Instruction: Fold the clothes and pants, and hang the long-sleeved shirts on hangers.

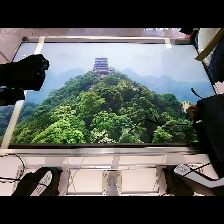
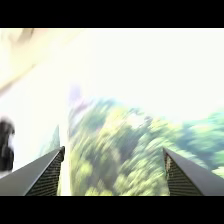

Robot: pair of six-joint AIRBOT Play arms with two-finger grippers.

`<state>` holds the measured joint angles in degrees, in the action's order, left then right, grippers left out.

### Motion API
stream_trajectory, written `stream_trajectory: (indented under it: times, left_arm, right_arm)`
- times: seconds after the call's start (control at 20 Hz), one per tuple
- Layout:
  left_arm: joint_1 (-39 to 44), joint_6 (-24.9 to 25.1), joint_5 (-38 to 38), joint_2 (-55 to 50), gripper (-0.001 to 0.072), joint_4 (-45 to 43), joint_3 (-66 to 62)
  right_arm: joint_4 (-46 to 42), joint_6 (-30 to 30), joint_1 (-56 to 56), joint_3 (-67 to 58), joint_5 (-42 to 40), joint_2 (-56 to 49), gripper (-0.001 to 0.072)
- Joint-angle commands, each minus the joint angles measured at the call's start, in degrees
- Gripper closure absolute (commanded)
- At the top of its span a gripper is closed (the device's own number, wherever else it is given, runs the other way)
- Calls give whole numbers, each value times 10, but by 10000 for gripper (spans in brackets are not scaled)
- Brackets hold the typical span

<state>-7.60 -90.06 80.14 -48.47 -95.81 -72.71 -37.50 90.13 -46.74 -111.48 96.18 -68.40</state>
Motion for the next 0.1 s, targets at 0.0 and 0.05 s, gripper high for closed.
stream_trajectory:
  times: [0.0, 0.05]
  left_arm:
    - [0, 0, 1, 0, 686, 0, 0]
    - [0, 0, 1, 0, 686, 0, 0]
  right_arm:
    - [-66, -2, 158, -1, 11, 22, 47]
    - [-82, -2, 190, -1, 13, 22, 47]
